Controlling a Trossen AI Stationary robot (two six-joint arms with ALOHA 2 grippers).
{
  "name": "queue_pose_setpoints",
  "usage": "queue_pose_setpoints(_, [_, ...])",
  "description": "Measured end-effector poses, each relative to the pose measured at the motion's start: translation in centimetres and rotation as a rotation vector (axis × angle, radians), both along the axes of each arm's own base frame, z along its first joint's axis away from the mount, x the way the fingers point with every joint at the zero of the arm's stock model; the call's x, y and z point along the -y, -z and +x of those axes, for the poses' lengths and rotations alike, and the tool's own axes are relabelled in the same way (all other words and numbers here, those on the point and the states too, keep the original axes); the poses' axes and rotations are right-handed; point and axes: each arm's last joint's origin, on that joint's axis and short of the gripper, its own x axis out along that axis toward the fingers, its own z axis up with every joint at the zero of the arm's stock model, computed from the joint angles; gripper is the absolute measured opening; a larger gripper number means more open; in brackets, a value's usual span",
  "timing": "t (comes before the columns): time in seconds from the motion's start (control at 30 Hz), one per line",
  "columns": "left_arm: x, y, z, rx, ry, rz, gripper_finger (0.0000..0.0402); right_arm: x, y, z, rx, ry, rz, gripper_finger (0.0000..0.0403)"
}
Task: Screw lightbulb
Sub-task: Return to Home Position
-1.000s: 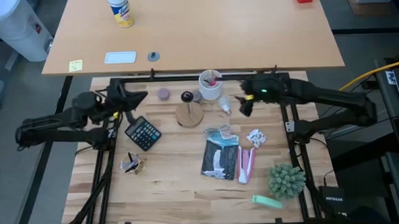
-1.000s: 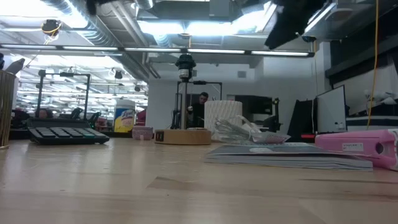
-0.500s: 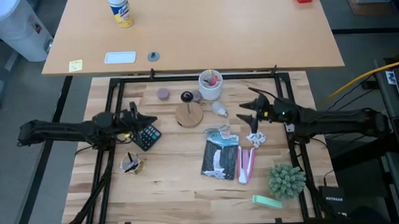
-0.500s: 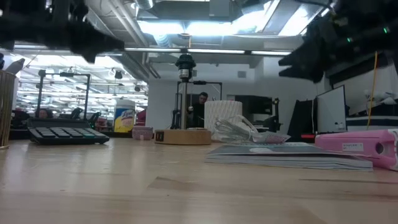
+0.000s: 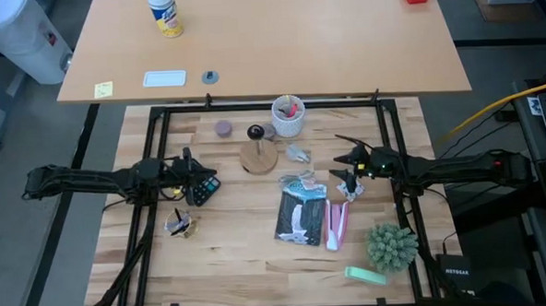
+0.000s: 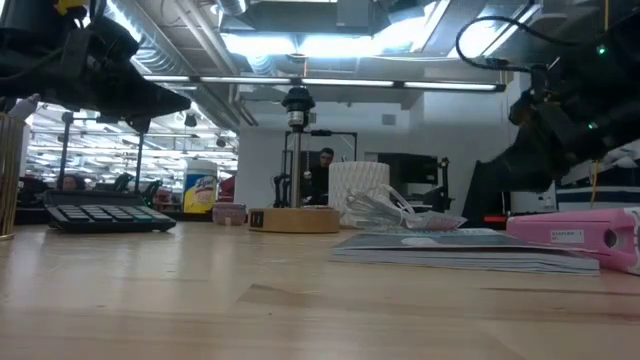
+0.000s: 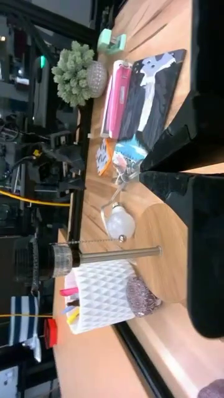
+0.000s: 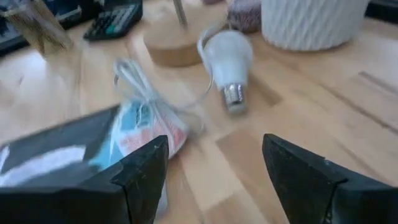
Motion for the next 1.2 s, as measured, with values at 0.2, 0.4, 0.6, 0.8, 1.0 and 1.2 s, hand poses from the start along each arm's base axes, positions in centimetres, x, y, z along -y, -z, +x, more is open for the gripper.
queue_pose_setpoints(0.2, [0.0, 0.4, 0.0, -0.04, -0.008, -0.001, 0.0001, -0.1, 0.7, -0.3, -0.073, 0.016, 0.036, 0.0266])
queue_pose_setpoints(0.4, [0.0, 1.3, -0.2, -0.137, -0.01, -0.012, 0.0001, -0.1, 1.0, -0.5, -0.106, 0.016, 0.043, 0.0266])
queue_pose_setpoints(0.6, [0.0, 2.5, -0.5, -0.265, -0.012, -0.02, 0.0001, -0.1, 1.1, -0.5, -0.107, 0.016, 0.043, 0.0266])
queue_pose_setpoints(0.8, [0.0, 2.8, -0.7, -0.296, -0.006, -0.023, 0.0001, -0.2, 0.7, -0.7, -0.077, 0.007, 0.036, 0.0266])
queue_pose_setpoints(1.0, [0.1, 1.9, -1.1, -0.204, -0.006, -0.018, 0.0001, -0.4, -0.4, -1.4, 0.01, -0.001, 0.019, 0.0266])
queue_pose_setpoints(1.2, [0.1, 0.8, -1.6, -0.082, -0.006, -0.012, 0.0001, -0.6, -2.1, -2.2, 0.183, -0.004, -0.021, 0.0266])
